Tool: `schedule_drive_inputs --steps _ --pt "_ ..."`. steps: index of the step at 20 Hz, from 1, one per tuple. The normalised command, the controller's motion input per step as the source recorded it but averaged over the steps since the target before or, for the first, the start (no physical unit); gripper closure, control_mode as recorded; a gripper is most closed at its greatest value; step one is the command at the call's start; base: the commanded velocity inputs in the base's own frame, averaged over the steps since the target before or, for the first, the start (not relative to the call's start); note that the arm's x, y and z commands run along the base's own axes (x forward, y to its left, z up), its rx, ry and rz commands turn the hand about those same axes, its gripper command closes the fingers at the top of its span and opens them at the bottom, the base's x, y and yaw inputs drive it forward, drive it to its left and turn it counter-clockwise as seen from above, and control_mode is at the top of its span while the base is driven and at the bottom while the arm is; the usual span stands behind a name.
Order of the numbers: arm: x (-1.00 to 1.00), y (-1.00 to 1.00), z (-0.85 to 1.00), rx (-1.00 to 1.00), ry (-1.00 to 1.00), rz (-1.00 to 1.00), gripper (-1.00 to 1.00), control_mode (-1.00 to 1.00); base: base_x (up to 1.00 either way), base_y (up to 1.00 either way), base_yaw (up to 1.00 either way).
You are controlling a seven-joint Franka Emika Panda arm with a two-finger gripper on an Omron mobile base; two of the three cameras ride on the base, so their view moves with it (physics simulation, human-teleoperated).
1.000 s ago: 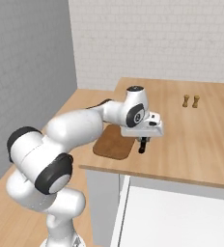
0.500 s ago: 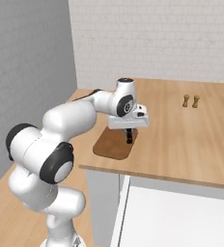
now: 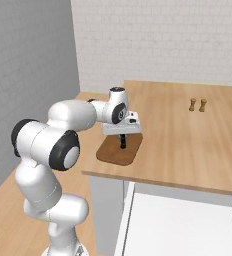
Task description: Pick up the knife from the drawer and place it on the cutting board. Then place the meat from the plate to the cutting board.
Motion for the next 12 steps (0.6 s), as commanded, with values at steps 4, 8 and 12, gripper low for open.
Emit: schedule_drive_inputs --steps 4,8,12 --pt "0.11 0.08 -0.37 0.00 0.00 0.00 1.00 -1.00 0.00 0.00 0.00" --pt "0.00 0.00 -0.25 0.00 0.00 0.00 1.00 -1.00 0.00 0.00 0.00" --pt "0.00 0.00 -0.32 0.00 0.00 -0.03 1.00 -1.00 0.00 0.00 0.00"
